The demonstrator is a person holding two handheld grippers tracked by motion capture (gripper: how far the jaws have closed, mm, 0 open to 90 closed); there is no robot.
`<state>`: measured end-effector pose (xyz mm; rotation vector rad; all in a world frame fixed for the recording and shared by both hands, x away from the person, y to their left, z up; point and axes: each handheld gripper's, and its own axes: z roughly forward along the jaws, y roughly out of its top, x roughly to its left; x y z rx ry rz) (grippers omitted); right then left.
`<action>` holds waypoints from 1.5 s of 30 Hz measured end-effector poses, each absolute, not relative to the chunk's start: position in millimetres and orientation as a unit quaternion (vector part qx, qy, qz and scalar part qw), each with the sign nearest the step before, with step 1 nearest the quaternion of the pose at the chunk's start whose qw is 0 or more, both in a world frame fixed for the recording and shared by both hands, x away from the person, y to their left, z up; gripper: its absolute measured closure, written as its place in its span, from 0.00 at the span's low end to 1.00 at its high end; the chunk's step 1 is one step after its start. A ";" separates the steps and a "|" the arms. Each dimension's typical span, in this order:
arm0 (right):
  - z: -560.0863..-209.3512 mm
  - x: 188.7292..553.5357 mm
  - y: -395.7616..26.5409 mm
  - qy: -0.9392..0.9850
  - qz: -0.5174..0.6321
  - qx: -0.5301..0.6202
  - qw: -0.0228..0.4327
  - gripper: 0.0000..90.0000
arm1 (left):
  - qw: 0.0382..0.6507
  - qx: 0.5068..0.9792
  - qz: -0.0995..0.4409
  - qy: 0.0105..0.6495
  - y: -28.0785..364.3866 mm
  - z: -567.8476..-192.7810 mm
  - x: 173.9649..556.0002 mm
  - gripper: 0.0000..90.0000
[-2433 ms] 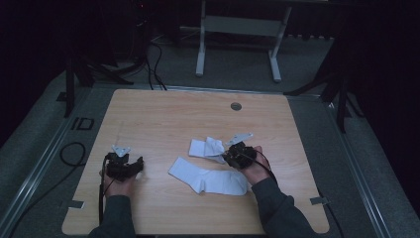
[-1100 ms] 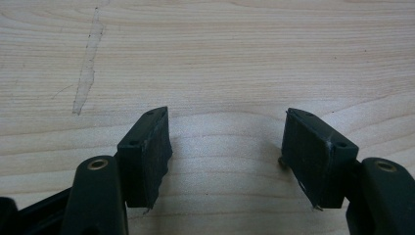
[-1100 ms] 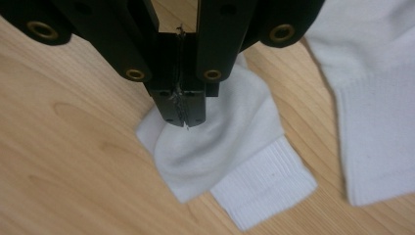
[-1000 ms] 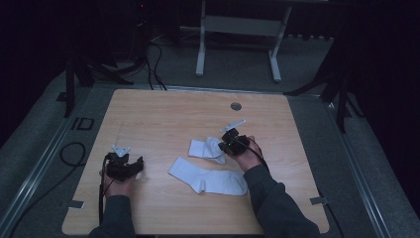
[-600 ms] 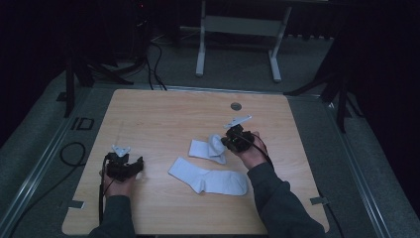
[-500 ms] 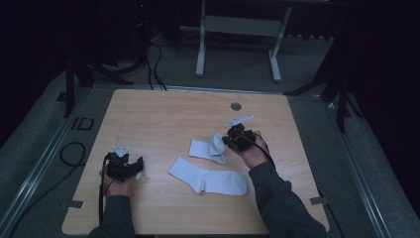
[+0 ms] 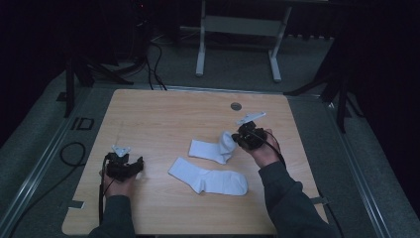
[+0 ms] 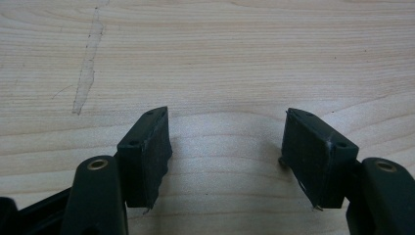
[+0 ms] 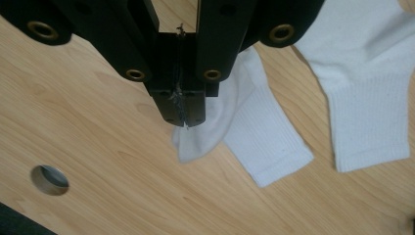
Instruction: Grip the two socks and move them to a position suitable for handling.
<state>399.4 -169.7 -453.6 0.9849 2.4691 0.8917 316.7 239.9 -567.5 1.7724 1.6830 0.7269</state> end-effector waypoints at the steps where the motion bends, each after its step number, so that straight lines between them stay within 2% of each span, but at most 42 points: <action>1: -452.9 399.3 -172.5 0.868 0.313 0.348 0.169 0.99 | 0.291 0.665 0.273 0.631 240.0 -567.5 316.7 0.39; 26: -457.8 391.9 -250.4 0.855 0.273 0.404 0.178 0.98 | 0.291 0.666 0.272 0.631 240.0 -567.4 316.6 0.39; 27: -459.3 392.2 -253.1 0.855 0.267 0.408 0.178 0.97 | 0.290 0.666 0.272 0.631 240.0 -567.4 316.6 0.39; 29: -463.2 394.1 -258.0 0.857 0.250 0.413 0.178 0.86 | 0.290 0.666 0.272 0.631 240.0 -567.4 316.6 0.39; 33: -467.8 395.3 -264.3 0.852 0.246 0.422 0.186 0.81 | 0.290 0.666 0.272 0.631 239.9 -567.4 316.6 0.39; 39: -471.1 395.7 -255.4 0.857 0.252 0.411 0.182 0.82 | 0.290 0.666 0.272 0.631 239.9 -567.4 316.6 0.39; 45: -481.9 398.7 -234.1 0.869 0.253 0.390 0.169 0.94 | 0.290 0.666 0.272 0.631 239.9 -567.4 316.6 0.39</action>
